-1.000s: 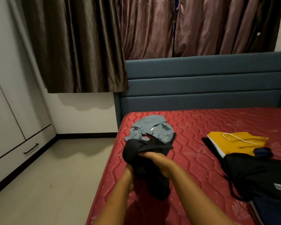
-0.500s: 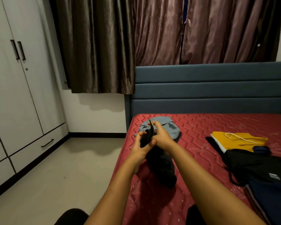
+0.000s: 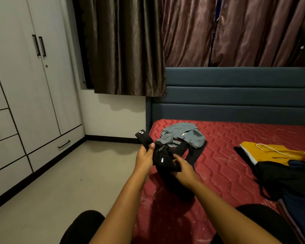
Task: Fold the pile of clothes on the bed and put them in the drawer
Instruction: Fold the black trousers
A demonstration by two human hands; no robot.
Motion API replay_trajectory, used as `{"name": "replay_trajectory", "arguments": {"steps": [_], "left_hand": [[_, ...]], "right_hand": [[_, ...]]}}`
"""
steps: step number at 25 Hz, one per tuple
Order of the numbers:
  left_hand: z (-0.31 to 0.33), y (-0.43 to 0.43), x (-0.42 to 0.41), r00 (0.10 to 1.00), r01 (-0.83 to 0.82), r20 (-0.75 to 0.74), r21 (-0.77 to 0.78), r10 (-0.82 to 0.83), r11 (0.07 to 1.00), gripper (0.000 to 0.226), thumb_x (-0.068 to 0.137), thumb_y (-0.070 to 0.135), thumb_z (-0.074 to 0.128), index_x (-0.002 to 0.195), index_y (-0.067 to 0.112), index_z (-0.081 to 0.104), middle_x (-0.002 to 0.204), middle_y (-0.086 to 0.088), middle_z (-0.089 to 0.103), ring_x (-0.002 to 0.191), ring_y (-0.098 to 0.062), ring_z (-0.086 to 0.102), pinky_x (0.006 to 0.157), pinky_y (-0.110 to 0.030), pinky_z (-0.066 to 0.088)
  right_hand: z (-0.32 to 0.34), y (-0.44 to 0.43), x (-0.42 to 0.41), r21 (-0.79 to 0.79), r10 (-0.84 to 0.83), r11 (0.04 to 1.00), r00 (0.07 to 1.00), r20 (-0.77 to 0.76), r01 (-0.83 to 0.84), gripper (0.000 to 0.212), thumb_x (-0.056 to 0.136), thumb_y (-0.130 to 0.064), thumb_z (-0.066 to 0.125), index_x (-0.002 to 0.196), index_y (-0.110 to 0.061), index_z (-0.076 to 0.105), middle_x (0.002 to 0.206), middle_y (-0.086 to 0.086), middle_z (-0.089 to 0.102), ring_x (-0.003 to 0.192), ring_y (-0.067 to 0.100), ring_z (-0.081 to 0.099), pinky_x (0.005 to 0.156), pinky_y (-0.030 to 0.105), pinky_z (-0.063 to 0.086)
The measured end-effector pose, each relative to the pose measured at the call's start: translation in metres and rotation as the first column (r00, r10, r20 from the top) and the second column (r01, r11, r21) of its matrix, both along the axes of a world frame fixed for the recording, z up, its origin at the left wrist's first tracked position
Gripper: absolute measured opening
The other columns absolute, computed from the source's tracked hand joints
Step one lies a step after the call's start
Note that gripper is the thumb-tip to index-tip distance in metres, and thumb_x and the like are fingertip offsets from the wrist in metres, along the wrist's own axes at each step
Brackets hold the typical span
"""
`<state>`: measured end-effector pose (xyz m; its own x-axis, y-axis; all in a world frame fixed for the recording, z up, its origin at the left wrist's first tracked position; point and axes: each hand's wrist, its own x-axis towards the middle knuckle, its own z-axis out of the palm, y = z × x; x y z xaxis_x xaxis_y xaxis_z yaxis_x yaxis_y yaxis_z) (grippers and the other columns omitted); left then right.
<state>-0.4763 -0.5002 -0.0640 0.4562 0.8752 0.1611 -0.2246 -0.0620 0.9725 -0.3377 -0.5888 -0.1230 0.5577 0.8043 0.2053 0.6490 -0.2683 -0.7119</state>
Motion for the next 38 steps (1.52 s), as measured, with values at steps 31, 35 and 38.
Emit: {"name": "replay_trajectory", "arguments": {"steps": [31,35,38], "left_hand": [[-0.132,0.056,0.006,0.898,0.077,-0.439,0.084,-0.033,0.993,0.021,0.077,0.022,0.079,0.091,0.011,0.068,0.082,-0.001,0.072,0.079,-0.012,0.067,0.074,-0.026,0.052],[-0.14,0.058,0.013,0.853,0.266,-0.484,0.086,-0.193,0.96,0.023,0.09,0.021,0.065,0.112,0.015,0.068,0.102,0.007,0.073,0.098,-0.004,0.067,0.091,-0.027,0.05],[-0.139,0.062,0.007,0.793,0.418,-0.472,-0.04,-0.386,0.908,0.037,0.095,0.005,0.054,0.127,0.023,0.056,0.118,0.012,0.066,0.112,0.002,0.059,0.101,-0.021,0.043]], "right_hand": [[-0.076,0.021,0.013,-0.052,0.338,0.938,0.866,0.368,-0.344,0.026,0.089,-0.035,0.041,0.1,-0.024,0.063,0.088,-0.006,0.068,0.08,0.014,0.063,0.07,0.033,0.052],[-0.085,0.027,0.022,-0.088,0.38,0.92,0.813,0.441,-0.383,0.028,0.086,-0.023,0.042,0.109,-0.025,0.058,0.097,-0.007,0.064,0.083,0.015,0.064,0.07,0.035,0.053],[-0.084,0.027,0.025,-0.107,0.381,0.92,0.793,0.475,-0.378,0.026,0.087,-0.024,0.042,0.108,-0.028,0.056,0.097,-0.01,0.061,0.078,0.013,0.063,0.064,0.032,0.051]]}}
